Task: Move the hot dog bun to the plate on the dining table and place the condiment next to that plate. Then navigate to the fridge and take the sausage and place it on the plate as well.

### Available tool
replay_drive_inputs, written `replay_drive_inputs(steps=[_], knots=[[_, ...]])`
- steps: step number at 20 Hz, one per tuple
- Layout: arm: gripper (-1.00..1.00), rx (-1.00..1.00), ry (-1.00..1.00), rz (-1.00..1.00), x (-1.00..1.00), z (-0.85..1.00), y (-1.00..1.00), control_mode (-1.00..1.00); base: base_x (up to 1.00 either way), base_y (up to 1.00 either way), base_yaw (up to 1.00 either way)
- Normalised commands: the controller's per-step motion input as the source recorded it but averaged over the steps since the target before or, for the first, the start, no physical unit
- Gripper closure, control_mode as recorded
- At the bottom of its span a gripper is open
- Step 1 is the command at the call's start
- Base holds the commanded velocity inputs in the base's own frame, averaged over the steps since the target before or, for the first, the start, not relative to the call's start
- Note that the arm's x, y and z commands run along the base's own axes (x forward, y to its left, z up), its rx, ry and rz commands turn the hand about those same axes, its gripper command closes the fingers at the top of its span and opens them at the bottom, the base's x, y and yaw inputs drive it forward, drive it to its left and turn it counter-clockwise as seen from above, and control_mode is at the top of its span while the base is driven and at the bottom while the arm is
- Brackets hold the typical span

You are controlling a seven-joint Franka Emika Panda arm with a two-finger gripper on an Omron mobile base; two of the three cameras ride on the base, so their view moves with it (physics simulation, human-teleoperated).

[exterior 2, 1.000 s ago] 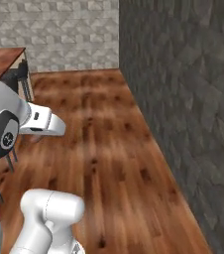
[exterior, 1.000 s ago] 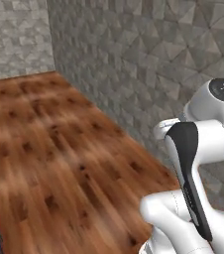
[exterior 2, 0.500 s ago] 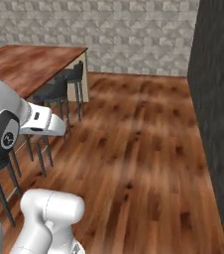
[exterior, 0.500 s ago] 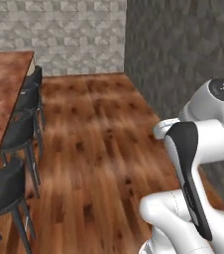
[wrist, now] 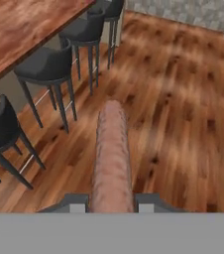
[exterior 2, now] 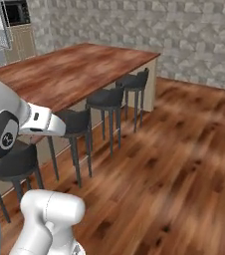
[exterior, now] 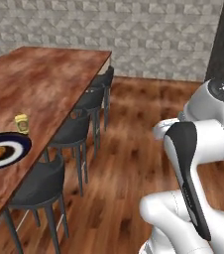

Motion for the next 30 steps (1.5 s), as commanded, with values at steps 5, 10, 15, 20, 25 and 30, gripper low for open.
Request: replay_drive_inputs(steps=[5,10,15,20,25,30], knots=[[1.00,0.00,0.00,0.00,0.00,0.00,0.00,1.00,0.78,-0.18,0.60],[1.00,0.00,0.00,0.00,0.00,0.00,0.00,1.00,0.76,-0.19,0.60],[1.00,0.00,0.00,0.00,0.00,0.00,0.00,1.00,0.75,-0.16,0.60],[1.00,0.00,0.00,0.00,0.00,0.00,0.00,1.00,0.73,-0.12,0.61],[1.00,0.00,0.00,0.00,0.00,0.00,0.00,1.00,0.68,-0.10,0.62],[1.00,0.00,0.00,0.00,0.00,0.00,0.00,1.00,0.64,-0.15,0.61]])
